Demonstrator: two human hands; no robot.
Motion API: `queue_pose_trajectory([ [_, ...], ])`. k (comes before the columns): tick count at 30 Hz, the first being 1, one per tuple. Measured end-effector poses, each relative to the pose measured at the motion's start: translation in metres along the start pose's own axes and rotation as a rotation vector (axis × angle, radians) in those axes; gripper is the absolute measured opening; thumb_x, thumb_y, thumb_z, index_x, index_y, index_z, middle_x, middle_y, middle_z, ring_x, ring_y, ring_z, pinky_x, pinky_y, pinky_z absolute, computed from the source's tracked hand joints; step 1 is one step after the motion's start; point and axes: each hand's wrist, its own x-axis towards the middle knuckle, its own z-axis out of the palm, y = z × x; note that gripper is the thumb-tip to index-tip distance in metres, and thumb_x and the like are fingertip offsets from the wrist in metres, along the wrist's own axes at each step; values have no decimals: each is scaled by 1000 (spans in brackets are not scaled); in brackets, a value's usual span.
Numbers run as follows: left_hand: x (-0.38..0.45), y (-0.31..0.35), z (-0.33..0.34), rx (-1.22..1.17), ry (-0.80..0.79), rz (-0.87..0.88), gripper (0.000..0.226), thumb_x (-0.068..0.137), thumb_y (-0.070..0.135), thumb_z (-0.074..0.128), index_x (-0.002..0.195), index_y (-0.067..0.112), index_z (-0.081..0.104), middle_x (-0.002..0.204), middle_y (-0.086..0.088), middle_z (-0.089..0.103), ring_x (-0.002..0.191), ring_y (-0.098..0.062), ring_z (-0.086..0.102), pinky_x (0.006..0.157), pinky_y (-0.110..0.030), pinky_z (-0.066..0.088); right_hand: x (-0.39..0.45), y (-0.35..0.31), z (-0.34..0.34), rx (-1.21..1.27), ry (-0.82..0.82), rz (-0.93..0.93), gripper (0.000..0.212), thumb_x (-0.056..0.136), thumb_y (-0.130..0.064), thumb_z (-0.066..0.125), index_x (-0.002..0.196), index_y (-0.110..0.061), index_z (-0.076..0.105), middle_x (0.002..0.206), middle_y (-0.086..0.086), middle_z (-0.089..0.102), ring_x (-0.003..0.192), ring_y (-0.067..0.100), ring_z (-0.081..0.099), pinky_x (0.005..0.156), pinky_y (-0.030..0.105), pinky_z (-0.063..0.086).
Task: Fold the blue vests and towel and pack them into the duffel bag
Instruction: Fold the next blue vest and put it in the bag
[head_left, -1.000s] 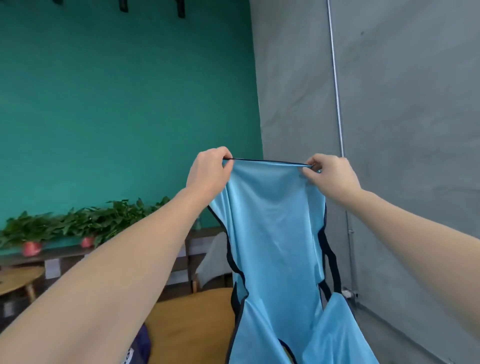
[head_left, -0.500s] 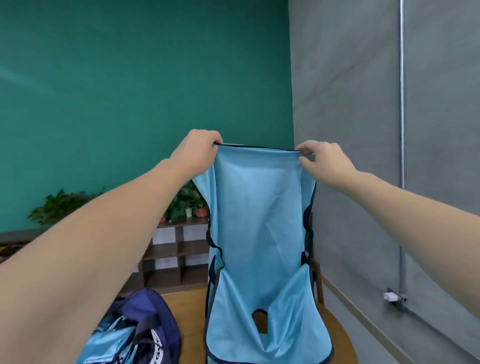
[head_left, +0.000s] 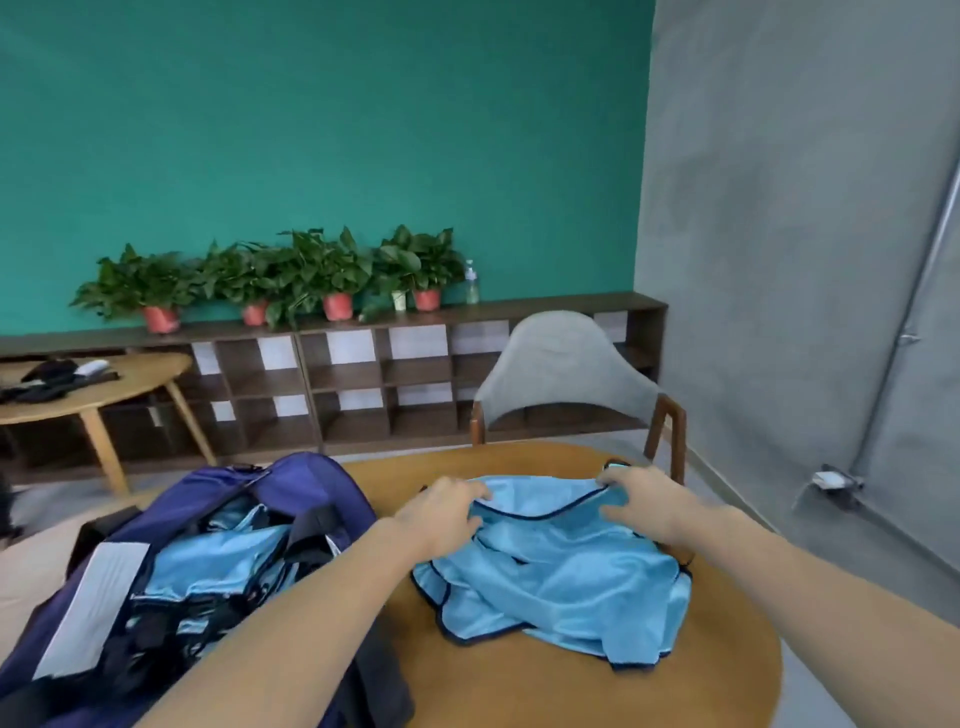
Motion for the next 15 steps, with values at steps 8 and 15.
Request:
queue_pose_trajectory([
  [8, -50, 17, 78, -84, 336, 143, 28, 102, 21, 51, 125, 28, 66, 129, 14, 61, 127, -9, 48, 106, -31, 37, -50, 2, 73, 139, 160, -105, 37, 98, -45, 55, 133, -32, 54, 103, -22, 55, 95, 0, 55, 81, 25, 52],
  [15, -87, 37, 122, -165, 398, 289, 22, 100, 40, 55, 110, 27, 71, 105, 14, 59, 102, -7, 53, 93, -27, 45, -110, 10, 113, 168, -5, -237, 50, 81, -71, 64, 120, -42, 54, 112, -27, 49, 108, -9, 48, 92, 13, 42],
])
